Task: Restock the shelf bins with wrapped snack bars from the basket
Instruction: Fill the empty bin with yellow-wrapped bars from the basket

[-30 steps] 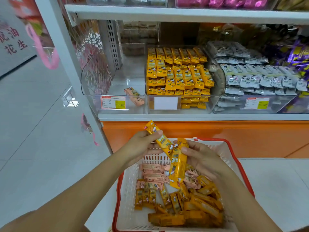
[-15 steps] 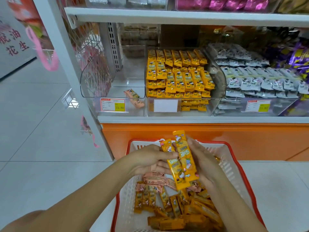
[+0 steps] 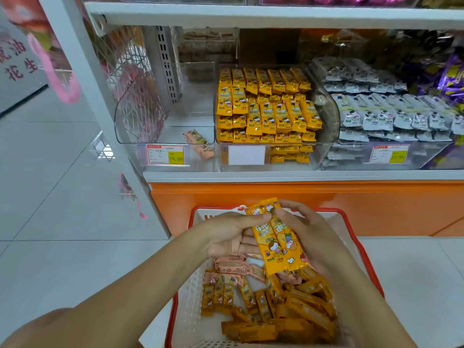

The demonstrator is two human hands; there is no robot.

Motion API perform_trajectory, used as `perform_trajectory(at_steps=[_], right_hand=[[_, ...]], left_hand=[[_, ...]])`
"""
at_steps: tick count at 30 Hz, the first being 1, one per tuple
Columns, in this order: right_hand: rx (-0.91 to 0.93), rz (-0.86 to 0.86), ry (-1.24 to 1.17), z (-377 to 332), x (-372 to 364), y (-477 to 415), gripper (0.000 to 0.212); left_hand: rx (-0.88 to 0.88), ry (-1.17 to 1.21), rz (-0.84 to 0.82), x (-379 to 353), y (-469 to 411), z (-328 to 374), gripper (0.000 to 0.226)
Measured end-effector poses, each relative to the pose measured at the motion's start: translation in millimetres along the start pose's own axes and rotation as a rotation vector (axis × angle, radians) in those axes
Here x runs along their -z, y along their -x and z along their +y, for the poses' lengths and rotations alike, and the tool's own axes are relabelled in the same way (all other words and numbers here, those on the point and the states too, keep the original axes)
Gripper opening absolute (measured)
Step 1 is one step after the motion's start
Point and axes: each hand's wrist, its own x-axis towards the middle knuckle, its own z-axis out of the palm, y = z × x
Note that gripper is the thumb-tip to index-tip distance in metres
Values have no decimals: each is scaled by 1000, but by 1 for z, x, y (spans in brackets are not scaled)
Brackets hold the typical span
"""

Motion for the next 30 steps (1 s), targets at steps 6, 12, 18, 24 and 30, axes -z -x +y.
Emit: perform_trajectory(at_steps=[6, 12, 18, 24, 30], right_hand=[[128, 145, -228, -16, 25, -3, 33], [125, 222, -488, -12, 24, -8, 20], [192, 196, -74, -3, -13, 4, 15], [440, 215, 463, -6, -16, 11, 45], [784, 327, 914, -24, -19, -1, 73]], left_hand=[[-36, 20, 47, 6, -3, 3, 28], [-145, 95, 51, 1, -5, 5, 25], [-306, 333, 136, -10, -9, 12, 29], [-406, 299, 287, -19, -11, 18, 20], [-525, 234, 211, -29, -1, 53, 15]])
